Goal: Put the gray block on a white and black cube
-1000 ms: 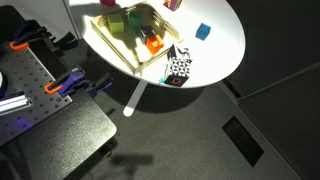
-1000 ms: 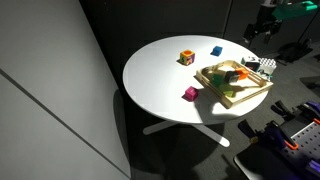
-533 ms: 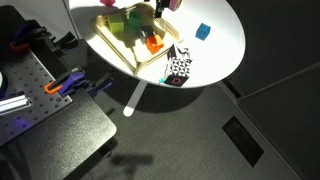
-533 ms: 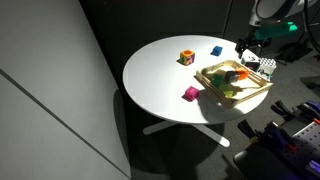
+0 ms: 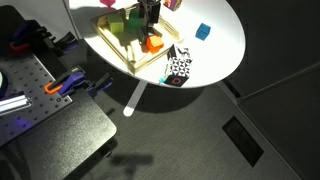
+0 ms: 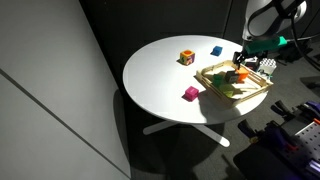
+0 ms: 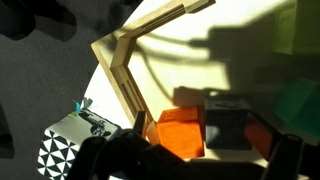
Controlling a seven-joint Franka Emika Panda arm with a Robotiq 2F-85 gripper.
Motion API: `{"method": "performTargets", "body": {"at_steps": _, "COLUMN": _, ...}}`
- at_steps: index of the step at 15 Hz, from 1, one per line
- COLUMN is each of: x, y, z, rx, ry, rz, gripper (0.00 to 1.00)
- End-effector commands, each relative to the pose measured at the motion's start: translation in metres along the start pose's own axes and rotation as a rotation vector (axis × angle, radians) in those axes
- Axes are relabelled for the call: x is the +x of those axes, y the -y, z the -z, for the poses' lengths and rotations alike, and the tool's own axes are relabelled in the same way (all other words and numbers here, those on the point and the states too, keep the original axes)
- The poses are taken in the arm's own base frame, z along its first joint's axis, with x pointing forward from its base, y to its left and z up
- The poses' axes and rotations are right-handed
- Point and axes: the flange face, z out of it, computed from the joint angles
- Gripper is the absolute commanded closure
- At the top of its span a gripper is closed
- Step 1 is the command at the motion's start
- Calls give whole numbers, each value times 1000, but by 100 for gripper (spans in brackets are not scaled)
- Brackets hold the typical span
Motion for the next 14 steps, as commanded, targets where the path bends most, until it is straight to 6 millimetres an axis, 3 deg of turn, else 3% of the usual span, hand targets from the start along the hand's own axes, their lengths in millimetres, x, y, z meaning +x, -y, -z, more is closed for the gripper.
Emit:
{"method": "performTargets", "body": {"at_steps": 1, "x": 7, "y": 4, "z": -13, "rx": -47, "ry": 20, "rz": 0, "gripper": 0}}
{"method": "performTargets", "body": {"at_steps": 7, "x": 8, "y": 16, "z": -38, "rx": -66, "ry": 64, "rz": 64, "gripper": 0}}
{"method": "performTargets", "body": {"at_steps": 14, "x": 7, "y": 28, "z": -47, "rx": -63, "ry": 70, "rz": 124, "gripper": 0}}
